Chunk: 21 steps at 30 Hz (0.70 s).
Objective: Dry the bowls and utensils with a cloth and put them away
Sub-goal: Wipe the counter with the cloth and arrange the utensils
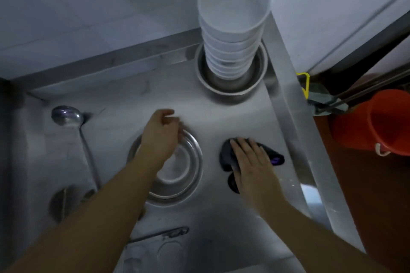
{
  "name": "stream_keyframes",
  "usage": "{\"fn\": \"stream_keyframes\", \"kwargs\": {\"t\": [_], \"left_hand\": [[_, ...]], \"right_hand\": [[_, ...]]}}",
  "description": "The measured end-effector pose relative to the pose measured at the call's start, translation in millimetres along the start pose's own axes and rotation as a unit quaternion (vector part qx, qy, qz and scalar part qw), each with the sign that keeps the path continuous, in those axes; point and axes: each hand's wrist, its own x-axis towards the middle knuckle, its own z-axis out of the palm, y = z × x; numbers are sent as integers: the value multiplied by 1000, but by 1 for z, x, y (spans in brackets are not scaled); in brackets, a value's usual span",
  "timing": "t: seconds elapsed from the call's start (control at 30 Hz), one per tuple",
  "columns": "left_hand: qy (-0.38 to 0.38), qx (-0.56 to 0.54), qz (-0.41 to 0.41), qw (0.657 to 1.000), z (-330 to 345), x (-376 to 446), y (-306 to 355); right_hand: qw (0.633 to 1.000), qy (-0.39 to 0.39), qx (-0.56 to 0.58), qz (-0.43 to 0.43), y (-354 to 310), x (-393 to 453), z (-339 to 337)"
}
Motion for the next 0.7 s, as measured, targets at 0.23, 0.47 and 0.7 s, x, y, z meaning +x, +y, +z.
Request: {"fn": "stream_keyframes", "kwargs": {"t": [0.23,0.47,0.7], "left_hand": [[45,120,53,990,-96,3,-37],[33,122,77,989,-138,-5,-62],[57,329,126,934,-165,13,-73]], "right_hand": [[995,27,16,-95,-74,142,22],[998,63,16,14,-140,261,30],[945,-75,-29,-316,-148,234,33]]}}
